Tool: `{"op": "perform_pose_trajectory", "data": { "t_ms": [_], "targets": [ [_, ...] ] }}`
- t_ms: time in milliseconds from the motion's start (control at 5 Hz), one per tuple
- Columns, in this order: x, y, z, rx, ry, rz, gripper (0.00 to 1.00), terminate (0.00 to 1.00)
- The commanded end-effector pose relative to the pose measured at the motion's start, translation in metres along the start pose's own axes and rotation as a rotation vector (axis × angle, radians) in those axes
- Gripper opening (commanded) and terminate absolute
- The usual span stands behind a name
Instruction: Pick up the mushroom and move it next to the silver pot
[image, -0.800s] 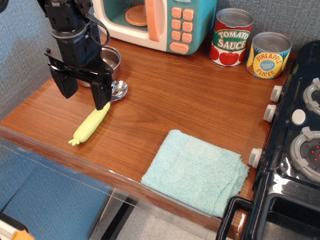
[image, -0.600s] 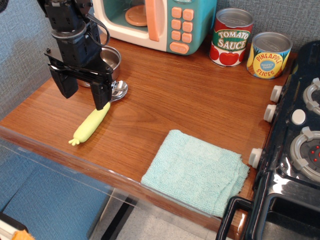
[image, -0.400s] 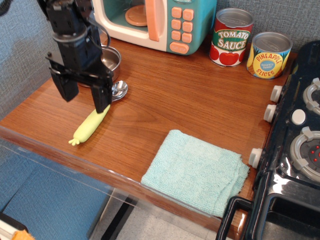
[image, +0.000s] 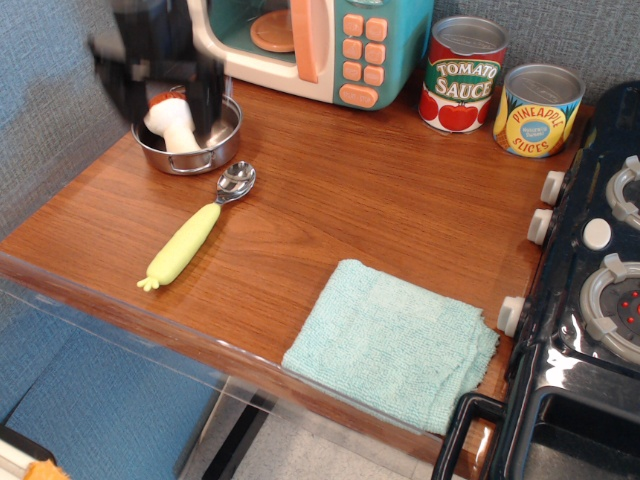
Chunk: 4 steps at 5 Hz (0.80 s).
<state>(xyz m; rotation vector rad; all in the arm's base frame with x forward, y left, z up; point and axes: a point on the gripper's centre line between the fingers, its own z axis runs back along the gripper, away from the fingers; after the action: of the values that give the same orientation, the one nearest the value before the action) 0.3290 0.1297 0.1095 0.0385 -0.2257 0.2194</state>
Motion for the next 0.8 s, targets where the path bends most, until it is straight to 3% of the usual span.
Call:
{"op": "perform_pose_trajectory", "data": {
  "t_ms": [0, 200, 600],
  "targets": [
    [0.083, 0.044, 0.003, 0.017, -0.085, 0.153, 1.00, 0.00],
    [0.090, 0.052, -0.018, 0.039, -0.040, 0.157, 1.00, 0.00],
    [0.065, 0.047, -0.048, 0.079, 0.051, 0.103, 1.00, 0.00]
  ]
}}
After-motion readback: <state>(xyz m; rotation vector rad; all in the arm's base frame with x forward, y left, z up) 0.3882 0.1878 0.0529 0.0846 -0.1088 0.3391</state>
